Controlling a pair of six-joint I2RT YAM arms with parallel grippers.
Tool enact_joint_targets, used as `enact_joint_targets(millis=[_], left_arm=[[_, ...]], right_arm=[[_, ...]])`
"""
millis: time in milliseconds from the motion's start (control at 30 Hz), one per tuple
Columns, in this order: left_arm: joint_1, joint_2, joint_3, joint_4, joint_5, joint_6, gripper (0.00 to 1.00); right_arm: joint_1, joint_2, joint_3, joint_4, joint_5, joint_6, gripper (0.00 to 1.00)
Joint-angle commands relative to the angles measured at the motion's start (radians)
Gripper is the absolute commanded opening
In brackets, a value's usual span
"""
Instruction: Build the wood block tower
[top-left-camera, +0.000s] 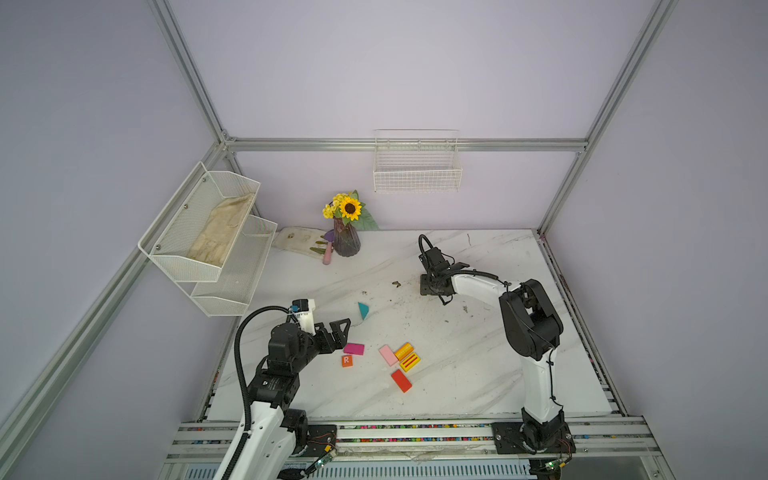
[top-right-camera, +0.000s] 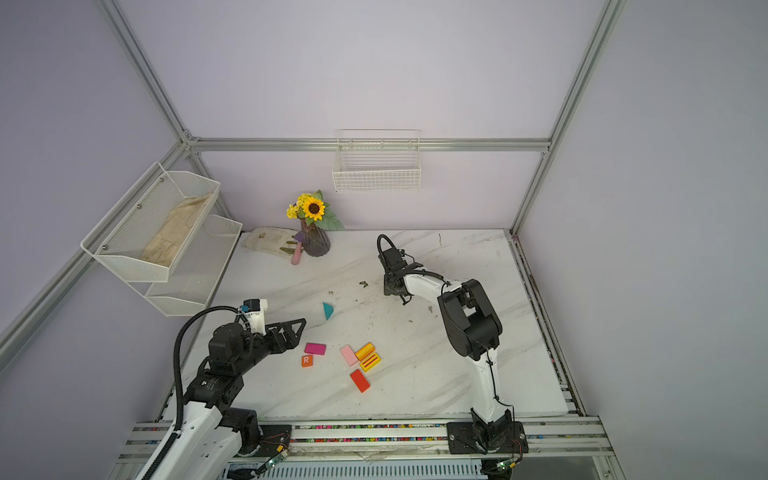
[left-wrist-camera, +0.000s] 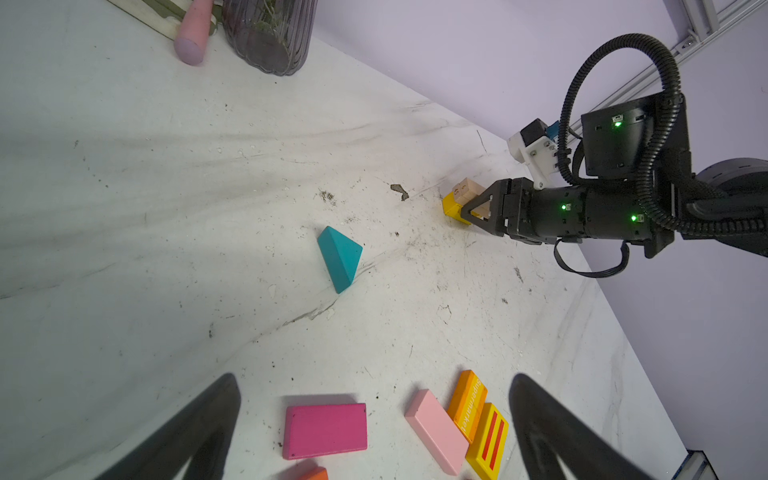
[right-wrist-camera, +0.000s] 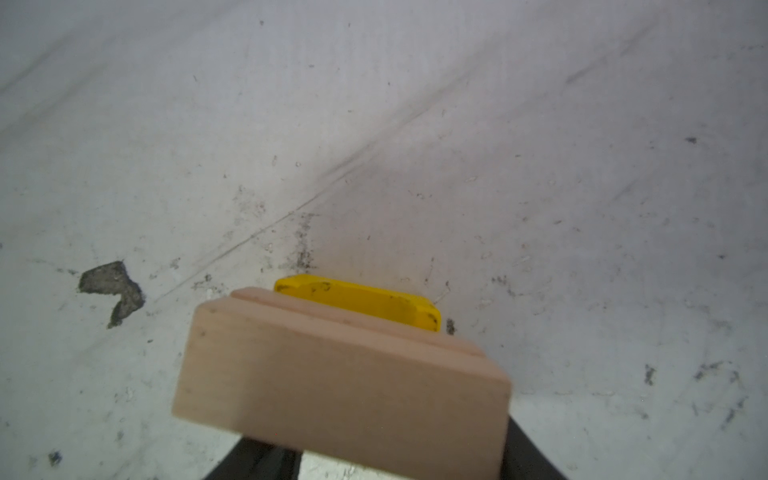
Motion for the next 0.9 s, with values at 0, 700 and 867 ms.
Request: enact_joint_targets(millis=[0, 700, 867], left_arm=[[0.003, -0.002, -0.034, 0.035, 0.015, -0.005, 1.0], [0.003, -0.012, -0.03, 0.006, -0.048, -0.013, 1.0], [0.003, -0.007, -0.019, -0.023, -0.082, -0.019, 1.0]], right_arm=[[-0.003, 0.004, 0.017, -0.009, 0.013, -0.008, 0.6], [0.123, -0.301, -0.256, -0.011, 0.11, 0.12, 0.82], [0.274, -0.361, -0.325, 0.033, 0.108, 0.128, 0.82]])
